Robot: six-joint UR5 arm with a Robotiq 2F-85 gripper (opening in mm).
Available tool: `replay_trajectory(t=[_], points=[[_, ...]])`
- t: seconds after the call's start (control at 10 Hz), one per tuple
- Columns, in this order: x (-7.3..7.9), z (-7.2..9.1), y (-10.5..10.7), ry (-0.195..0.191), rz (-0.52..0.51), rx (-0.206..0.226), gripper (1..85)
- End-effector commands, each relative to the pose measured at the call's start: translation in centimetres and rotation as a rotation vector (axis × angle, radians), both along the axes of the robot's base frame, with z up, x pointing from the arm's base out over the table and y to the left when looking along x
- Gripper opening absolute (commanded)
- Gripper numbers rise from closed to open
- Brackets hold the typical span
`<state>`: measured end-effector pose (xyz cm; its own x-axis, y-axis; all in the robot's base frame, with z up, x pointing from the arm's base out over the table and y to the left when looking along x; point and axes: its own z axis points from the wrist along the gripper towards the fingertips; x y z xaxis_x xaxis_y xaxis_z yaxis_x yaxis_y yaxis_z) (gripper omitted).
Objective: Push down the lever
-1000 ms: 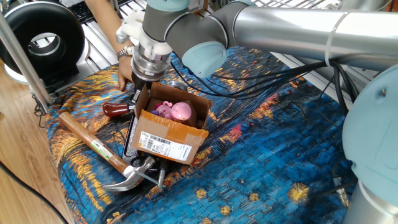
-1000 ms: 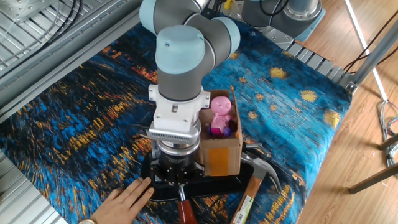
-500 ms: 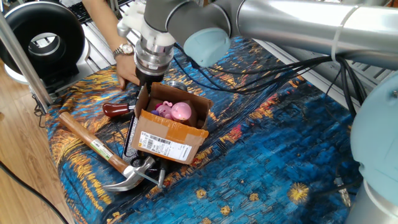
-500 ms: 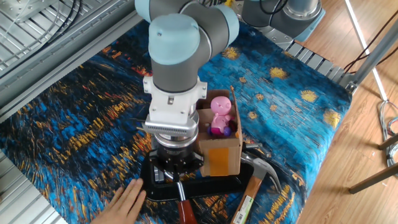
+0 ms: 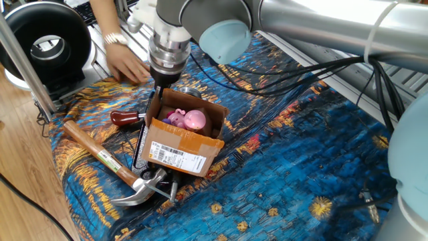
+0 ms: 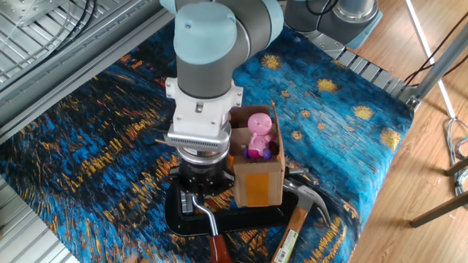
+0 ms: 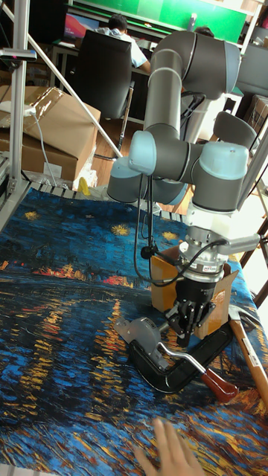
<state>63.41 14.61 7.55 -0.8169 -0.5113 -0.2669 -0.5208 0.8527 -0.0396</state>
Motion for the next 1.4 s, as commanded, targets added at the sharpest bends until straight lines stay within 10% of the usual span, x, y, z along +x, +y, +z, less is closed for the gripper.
replay_trajectory(t=[0.0,0.8,1.3], points=[[0.3,0.7,-1.0,-0.013,-0.03,-0.019,9.7],[0.1,3.4,-6.4,-0.051,-0.063,-0.162,4.0],[-5.0,4.9,-8.0,0.071,-0.203,-0.118,3.0]])
